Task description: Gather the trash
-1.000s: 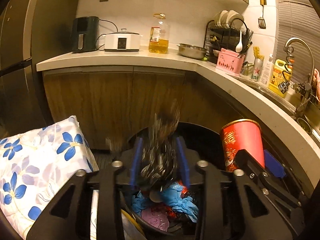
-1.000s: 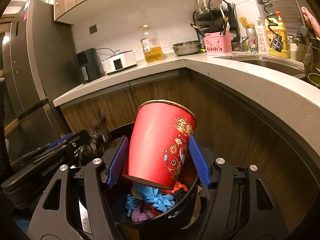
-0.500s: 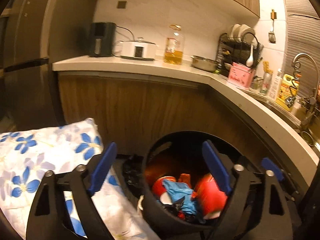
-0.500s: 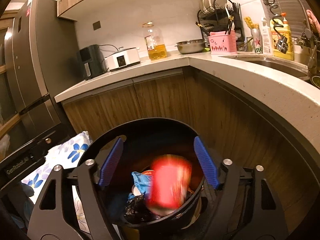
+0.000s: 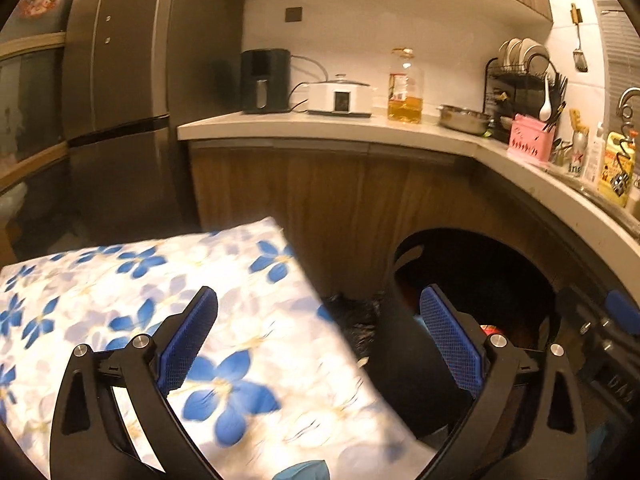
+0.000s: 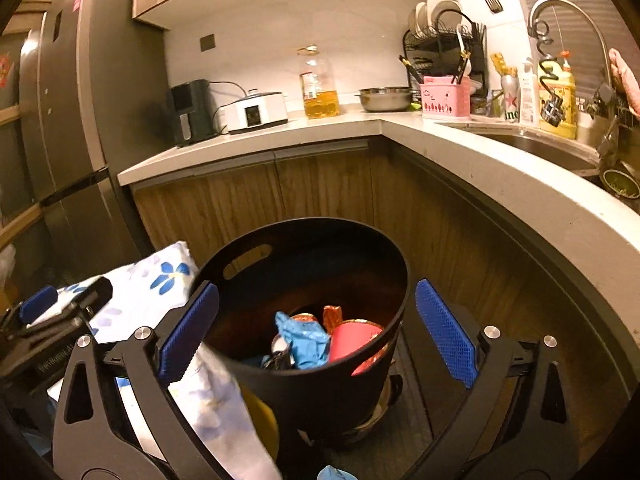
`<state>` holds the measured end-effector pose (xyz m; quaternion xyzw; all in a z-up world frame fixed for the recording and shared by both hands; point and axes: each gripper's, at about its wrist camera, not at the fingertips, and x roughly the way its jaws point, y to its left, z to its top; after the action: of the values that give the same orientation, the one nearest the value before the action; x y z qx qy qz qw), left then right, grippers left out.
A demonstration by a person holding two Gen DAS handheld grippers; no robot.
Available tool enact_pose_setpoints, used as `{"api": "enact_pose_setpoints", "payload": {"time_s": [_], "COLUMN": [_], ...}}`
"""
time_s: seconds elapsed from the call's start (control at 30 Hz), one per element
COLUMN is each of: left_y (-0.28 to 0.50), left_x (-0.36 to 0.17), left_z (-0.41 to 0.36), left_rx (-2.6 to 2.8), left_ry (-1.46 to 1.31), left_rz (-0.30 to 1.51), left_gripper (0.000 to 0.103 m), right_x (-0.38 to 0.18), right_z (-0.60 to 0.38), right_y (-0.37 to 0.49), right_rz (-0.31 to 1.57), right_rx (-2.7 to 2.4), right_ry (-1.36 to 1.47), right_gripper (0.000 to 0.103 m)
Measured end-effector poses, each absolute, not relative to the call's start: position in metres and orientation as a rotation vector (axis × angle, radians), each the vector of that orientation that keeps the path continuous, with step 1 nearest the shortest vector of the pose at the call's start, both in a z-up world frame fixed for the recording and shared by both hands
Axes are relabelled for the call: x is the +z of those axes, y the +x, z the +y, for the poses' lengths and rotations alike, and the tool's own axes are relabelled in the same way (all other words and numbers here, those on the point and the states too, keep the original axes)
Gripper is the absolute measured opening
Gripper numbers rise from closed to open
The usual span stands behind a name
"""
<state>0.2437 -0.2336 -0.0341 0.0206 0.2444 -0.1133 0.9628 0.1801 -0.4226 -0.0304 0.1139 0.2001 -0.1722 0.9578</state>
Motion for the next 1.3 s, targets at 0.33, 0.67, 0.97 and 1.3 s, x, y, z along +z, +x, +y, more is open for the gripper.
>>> {"api": "enact_pose_setpoints", "payload": {"time_s": [0.33, 0.67, 0.97, 1.3], "left_y": [0.205, 0.164, 0.128, 0.091], "left_x": [-0.03, -0.02, -0.015, -0.007], "left_z": [-0.195, -0.159, -0.122, -0.076], "left_rx": [-0.186, -0.187, -0.165, -0.117], "left_ry": [0.054, 0.036, 0.025, 0.005], "left_rz": [0.499, 0.478, 0.463, 0.434], "left_gripper": [0.097, 0.097, 0.097, 0.097], "right_x": [-0.023, -0.01, -0.001, 0.009], "right_z": [-0.381, -0.339, -0.294, -0.251], "right_y": [0.15, 0.115, 0.085, 0.051], "right_rz": [0.447, 0.44, 0.434, 0.402], "right_rx": [-0.36, -0.392, -0.361, -0.333], "right_ry": [0.212, 0.157, 0.113, 0.09], "right_gripper": [0.098, 0.098, 0.098, 0.098]}}
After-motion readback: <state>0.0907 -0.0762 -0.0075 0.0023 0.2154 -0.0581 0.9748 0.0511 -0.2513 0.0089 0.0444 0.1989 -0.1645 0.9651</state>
